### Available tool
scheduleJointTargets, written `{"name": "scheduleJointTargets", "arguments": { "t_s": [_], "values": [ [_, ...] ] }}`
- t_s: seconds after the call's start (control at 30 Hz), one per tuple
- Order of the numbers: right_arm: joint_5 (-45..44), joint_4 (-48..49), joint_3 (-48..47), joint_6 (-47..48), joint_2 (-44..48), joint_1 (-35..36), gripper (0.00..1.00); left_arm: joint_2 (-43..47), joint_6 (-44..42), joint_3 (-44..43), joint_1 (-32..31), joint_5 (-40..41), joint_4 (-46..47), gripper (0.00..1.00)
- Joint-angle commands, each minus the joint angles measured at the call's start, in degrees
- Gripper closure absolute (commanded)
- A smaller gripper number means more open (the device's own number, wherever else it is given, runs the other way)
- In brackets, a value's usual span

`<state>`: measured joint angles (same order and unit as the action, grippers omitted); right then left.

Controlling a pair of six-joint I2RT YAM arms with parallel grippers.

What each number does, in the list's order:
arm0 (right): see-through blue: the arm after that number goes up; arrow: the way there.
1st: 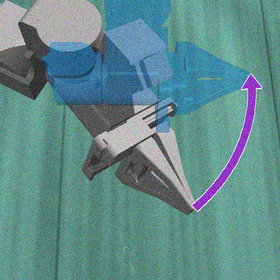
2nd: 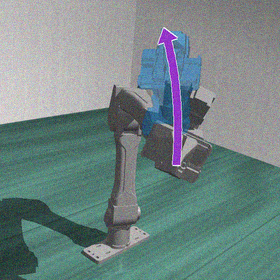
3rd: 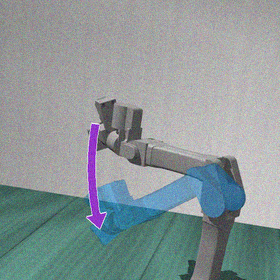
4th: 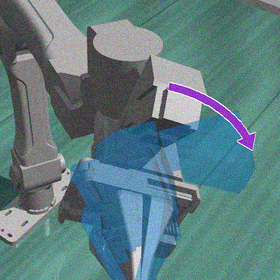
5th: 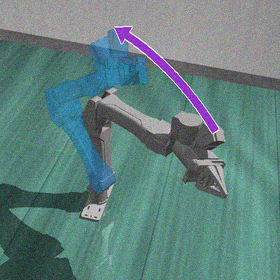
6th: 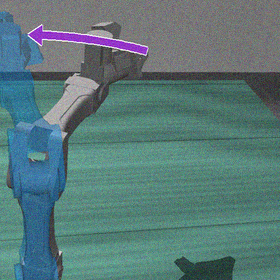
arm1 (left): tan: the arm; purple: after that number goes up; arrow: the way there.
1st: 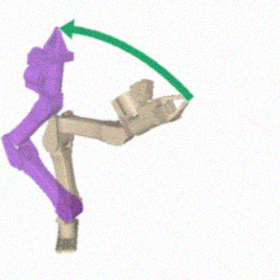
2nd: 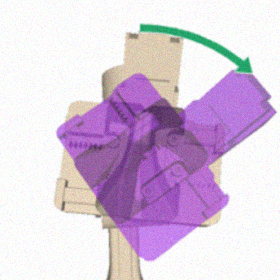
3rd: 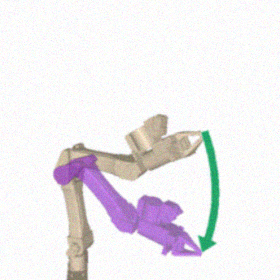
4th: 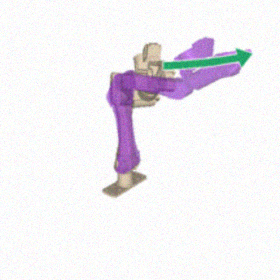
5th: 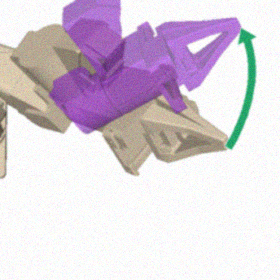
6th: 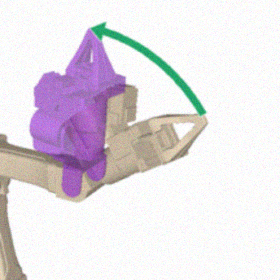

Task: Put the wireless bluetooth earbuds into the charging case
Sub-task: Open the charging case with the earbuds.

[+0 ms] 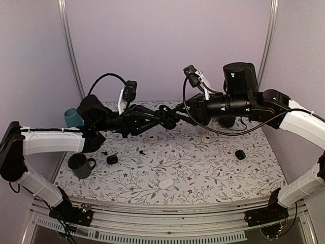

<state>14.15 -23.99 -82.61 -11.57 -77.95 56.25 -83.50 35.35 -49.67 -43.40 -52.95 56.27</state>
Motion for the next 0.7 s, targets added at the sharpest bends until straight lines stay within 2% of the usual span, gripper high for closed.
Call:
{"name": "scheduleJointTargets", "arguments": {
  "t_s": [0.0,0.13,0.4,0.53,0.67],
  "values": [
    [-1.9,-1.1,-1.5,-1.0,0.6,0.2,0.59,0.3,-0.8,-0.3,-0.1,-1.8,2.2,1.00],
    [-1.3,-0.9,-1.5,-1.6,1.3,0.2,0.60,0.4,-1.5,0.7,0.0,-1.7,3.0,1.00],
    [0.6,2.0,-1.2,-3.3,5.6,0.2,0.66,0.6,-5.0,-0.1,0.2,1.9,-4.4,1.00],
    [5.0,2.9,-1.7,-3.7,4.9,0.3,0.74,0.3,-5.9,-1.0,0.1,2.3,-7.5,1.00],
    [9.2,1.6,-3.2,-4.2,1.8,0.3,0.76,0.4,-6.1,-1.2,0.2,1.9,-8.3,1.00]
  ]
}}
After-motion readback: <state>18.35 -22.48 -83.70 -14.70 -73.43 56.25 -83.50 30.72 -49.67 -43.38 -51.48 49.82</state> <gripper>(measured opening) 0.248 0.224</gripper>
